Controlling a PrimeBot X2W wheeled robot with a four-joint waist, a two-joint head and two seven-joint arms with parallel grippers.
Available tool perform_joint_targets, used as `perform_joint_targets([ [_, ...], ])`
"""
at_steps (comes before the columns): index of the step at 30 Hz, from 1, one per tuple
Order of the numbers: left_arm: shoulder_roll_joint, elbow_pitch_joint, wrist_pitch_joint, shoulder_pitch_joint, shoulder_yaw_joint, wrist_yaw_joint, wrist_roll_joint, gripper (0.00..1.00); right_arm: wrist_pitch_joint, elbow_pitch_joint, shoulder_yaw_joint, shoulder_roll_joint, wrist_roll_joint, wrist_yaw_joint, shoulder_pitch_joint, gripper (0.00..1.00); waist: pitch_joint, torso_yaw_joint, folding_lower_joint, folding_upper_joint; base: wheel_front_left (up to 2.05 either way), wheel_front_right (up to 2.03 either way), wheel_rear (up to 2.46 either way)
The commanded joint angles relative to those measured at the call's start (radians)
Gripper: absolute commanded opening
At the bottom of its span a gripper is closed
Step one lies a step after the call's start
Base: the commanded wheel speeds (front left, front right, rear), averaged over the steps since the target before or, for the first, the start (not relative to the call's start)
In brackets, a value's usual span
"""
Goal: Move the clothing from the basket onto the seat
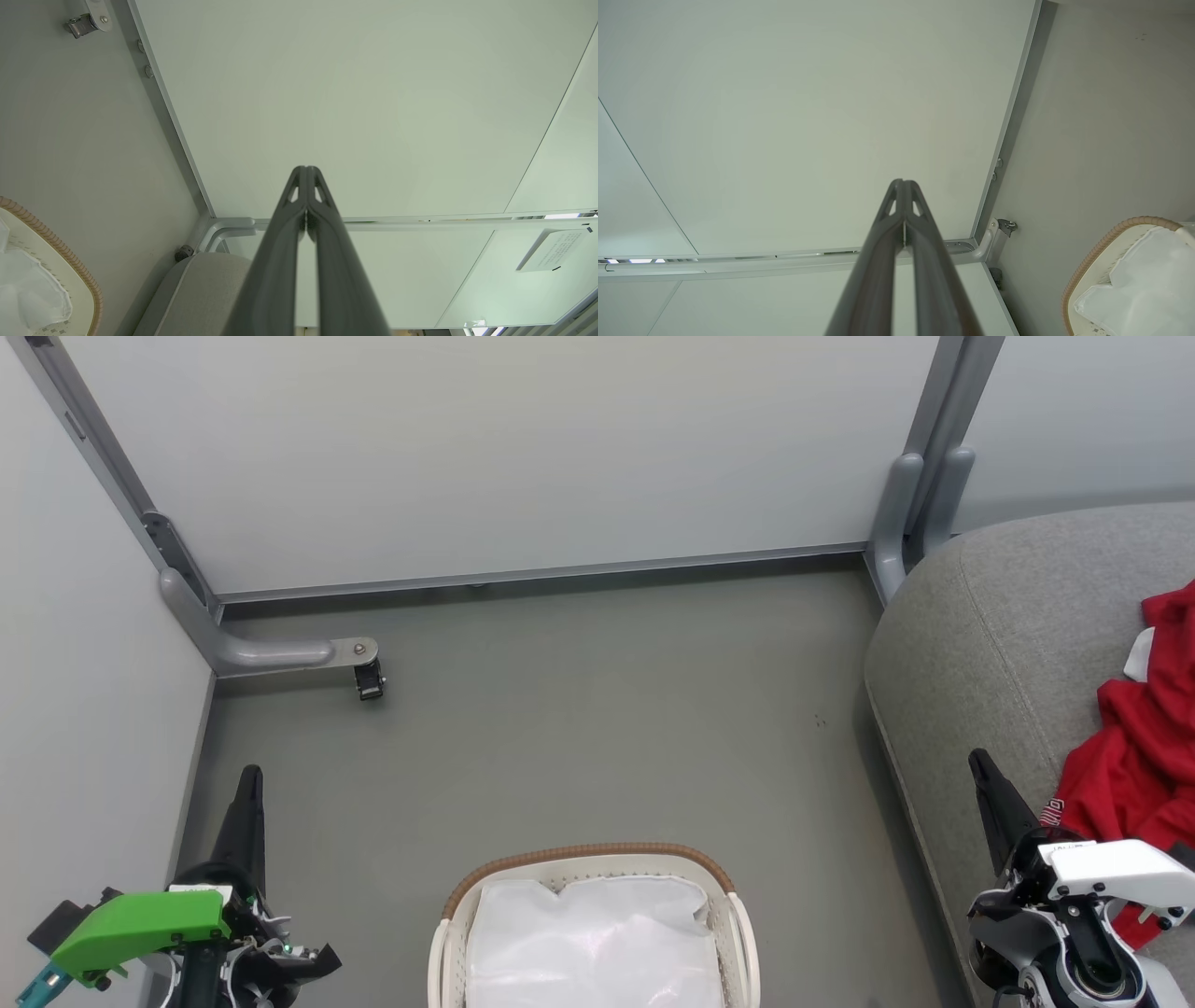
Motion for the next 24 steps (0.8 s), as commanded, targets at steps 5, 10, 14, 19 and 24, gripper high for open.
perform_joint_targets([
  [5,0.007,-0.002,0.004,-0.011,0.002,-0.004,-0.003,0.0,0.003,-0.004,-0.002,-0.006,0.004,0.0,0.011,0.0,0.0,0.0,0.0,0.0,0.0,0.0,0.0],
  [10,0.007,-0.002,0.004,-0.011,0.002,-0.004,-0.003,0.0,0.003,-0.004,-0.002,-0.006,0.004,0.0,0.011,0.0,0.0,0.0,0.0,0.0,0.0,0.0,0.0],
  [14,0.007,-0.002,0.004,-0.011,0.002,-0.004,-0.003,0.0,0.003,-0.004,-0.002,-0.006,0.004,0.0,0.011,0.0,0.0,0.0,0.0,0.0,0.0,0.0,0.0],
  [19,0.007,-0.002,0.004,-0.011,0.002,-0.004,-0.003,0.0,0.003,-0.004,-0.002,-0.006,0.004,0.0,0.011,0.0,0.0,0.0,0.0,0.0,0.0,0.0,0.0],
  [24,0.007,-0.002,0.004,-0.011,0.002,-0.004,-0.003,0.0,0.003,-0.004,-0.002,-0.006,0.004,0.0,0.011,0.0,0.0,0.0,0.0,0.0,0.0,0.0,0.0],
])
